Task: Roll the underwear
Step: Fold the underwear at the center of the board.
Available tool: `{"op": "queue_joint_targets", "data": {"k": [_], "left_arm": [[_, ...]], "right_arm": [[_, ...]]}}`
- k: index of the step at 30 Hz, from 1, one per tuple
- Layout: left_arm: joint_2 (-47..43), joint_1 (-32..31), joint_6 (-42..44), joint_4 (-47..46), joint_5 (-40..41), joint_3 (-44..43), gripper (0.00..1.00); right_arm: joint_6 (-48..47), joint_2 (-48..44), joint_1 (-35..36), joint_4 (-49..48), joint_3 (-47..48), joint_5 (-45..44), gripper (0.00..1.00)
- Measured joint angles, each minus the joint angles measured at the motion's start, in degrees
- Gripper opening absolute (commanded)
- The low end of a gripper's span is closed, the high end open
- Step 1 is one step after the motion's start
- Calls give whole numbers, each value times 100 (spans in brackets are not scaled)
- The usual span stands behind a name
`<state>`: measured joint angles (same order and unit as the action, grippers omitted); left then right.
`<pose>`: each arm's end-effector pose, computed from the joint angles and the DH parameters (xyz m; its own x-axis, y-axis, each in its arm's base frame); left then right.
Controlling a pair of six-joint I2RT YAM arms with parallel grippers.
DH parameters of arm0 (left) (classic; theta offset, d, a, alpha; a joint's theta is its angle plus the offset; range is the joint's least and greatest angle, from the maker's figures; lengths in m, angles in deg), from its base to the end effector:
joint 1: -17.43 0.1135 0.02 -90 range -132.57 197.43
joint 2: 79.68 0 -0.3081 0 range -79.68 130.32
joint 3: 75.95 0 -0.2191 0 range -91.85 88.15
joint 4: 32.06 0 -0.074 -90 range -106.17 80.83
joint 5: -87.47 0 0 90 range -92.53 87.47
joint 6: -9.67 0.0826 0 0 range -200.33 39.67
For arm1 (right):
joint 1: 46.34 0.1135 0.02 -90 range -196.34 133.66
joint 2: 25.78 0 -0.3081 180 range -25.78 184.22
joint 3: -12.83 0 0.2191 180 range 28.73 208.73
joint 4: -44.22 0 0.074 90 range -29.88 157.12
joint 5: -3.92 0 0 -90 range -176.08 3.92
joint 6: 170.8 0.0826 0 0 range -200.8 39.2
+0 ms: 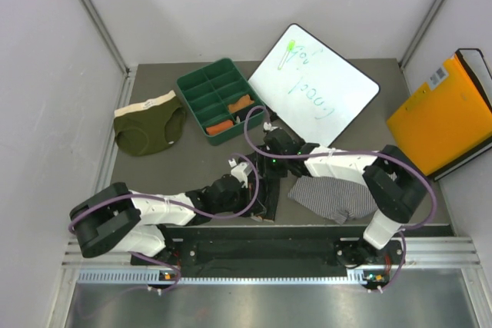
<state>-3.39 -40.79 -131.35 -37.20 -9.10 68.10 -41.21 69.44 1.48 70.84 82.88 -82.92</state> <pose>0.1192 -0.2103 0.1810 -0.8857 -0.0367 -0.4628 0.3262 0.6600 -0.6767 0.2270 0.2573 0.2042 -0.8927 -0.0375 -0.4491 -0.2516 0.8683 0.4276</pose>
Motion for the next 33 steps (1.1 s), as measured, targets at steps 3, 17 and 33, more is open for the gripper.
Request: {"op": "queue_joint_targets", "data": {"k": [3,17,33], "left_arm": [[0,-7,0,2,0,-4,0],[22,-20,-2,-2,0,-11,0],[48,-44,-7,17,24,-46,0]], "right_arm": [[-98,146,-61,-55,90,2,57],[-448,756,-138,-140,599,90,8],[-610,675,-138,85,780,-339,34]]}}
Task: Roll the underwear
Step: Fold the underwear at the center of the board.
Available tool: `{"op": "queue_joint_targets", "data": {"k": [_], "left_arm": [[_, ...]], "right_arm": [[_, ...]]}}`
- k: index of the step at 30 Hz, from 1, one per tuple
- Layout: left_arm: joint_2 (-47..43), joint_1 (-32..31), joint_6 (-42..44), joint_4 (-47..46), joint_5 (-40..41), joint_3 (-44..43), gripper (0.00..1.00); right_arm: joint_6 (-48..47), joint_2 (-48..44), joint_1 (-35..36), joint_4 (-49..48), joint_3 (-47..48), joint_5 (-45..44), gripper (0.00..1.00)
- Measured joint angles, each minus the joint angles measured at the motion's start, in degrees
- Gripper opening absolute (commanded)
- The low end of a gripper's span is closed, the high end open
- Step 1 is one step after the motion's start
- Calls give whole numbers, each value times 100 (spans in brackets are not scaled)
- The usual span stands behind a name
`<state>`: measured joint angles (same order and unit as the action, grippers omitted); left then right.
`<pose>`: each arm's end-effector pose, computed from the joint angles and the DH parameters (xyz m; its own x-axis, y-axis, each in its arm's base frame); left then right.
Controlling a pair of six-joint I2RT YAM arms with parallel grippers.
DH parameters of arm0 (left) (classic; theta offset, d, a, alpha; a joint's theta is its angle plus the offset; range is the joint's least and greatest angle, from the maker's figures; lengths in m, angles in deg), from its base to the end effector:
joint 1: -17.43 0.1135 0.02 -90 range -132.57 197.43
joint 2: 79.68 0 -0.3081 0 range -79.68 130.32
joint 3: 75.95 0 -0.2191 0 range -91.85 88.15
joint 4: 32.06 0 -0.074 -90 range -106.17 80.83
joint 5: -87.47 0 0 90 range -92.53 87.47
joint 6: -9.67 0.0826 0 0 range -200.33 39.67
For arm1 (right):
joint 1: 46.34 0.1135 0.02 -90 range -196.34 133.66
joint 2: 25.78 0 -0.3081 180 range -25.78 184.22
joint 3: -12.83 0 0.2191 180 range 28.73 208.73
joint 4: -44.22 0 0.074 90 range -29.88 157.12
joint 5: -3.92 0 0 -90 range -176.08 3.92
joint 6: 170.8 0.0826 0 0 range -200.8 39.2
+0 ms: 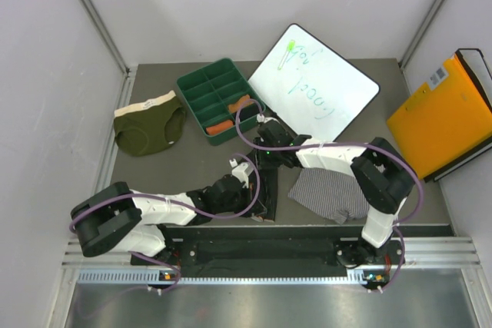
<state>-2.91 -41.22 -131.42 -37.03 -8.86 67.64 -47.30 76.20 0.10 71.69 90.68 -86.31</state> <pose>0.1190 -0.2129 0.1811 -0.8861 -0.0320 -0.4624 0.3280 0.6614 -0.6745 0.2629 0.2760 0.2026 -0.8494 -0.0922 -0.5197 -0.3048 0.8896 0.3402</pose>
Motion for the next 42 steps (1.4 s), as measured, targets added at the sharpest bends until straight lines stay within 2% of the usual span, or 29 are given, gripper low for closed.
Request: {"op": "queue_joint_targets", "data": {"k": [6,9,10,14,20,28,42], "left_arm": [[0,0,0,0,-2,0,0],[0,0,0,0,-2,0,0],[0,0,0,0,-2,0,0],[0,-2,0,0,-2,0,0],[0,-7,0,2,0,-2,0],[-42,-33,0,55,42,-4,0],[4,-170,28,590,177,-330,0]], "right_arm": [[-44,-2,0,-2,11,4,34],[-59,2,0,-2,50,7,24],[-70,4,0,-2,81,31,14],[-118,4,-2,-44,85,66,0],[-142,-153,-2,-39,50,9,0],[-140,-901,-7,50,-125,-341,0],[-94,-935,-376,173,-645,-643,0]]}}
